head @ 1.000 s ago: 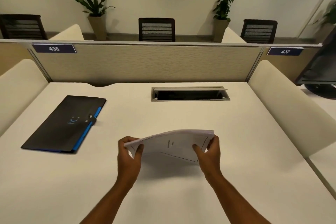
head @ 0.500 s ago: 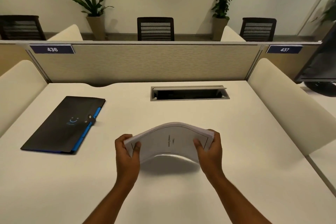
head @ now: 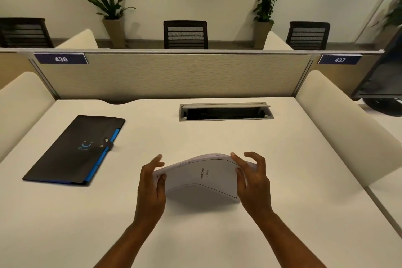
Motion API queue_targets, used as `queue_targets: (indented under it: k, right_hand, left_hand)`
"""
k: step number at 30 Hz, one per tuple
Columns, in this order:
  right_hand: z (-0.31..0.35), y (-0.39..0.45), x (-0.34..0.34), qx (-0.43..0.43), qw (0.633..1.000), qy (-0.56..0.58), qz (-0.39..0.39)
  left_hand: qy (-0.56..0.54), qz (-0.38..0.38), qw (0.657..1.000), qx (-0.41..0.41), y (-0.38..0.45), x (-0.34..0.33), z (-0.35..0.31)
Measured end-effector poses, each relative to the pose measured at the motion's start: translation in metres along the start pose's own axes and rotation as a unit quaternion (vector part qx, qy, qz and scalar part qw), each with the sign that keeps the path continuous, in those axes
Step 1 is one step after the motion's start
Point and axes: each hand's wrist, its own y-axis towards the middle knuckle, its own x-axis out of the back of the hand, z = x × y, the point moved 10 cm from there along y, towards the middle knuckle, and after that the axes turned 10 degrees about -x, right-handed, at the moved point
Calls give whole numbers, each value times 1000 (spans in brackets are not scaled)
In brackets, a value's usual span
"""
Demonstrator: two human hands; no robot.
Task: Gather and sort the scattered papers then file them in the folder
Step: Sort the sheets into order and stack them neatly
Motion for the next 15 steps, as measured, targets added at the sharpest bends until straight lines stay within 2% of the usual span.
queue_targets:
  k: [2, 3, 5, 6, 7, 9, 11, 15]
  right_hand:
    - [-25, 0, 0, -100, 989, 108, -5]
    - [-42, -3, -6, -180, 967, 180, 12]
    - [-67, -16, -35, -330, 891, 299, 82]
    - [-76, -24, -48, -382, 858, 328, 102]
    - [-82, -28, -55, -417, 839, 333, 101]
    - [-89, -28, -55, -445, 830, 329, 66]
    - [-88, -27, -51, -434, 840, 323, 47]
    - [-94, -50, -60, -431, 856, 269, 99]
  left_hand:
    - [-54, -27, 995, 85, -8, 0, 19]
    - [-80, -33, 987, 138, -13, -3, 30]
    - [-98, -18, 972, 214, -23, -14, 47]
    - [-95, -4, 970, 225, -24, -19, 49]
    - [-94, 6, 969, 226, -24, -24, 49]
    - [-98, 11, 970, 222, -22, -27, 45]
    - [-101, 8, 968, 229, -26, -28, 46]
    - [-100, 30, 959, 262, -51, -39, 54]
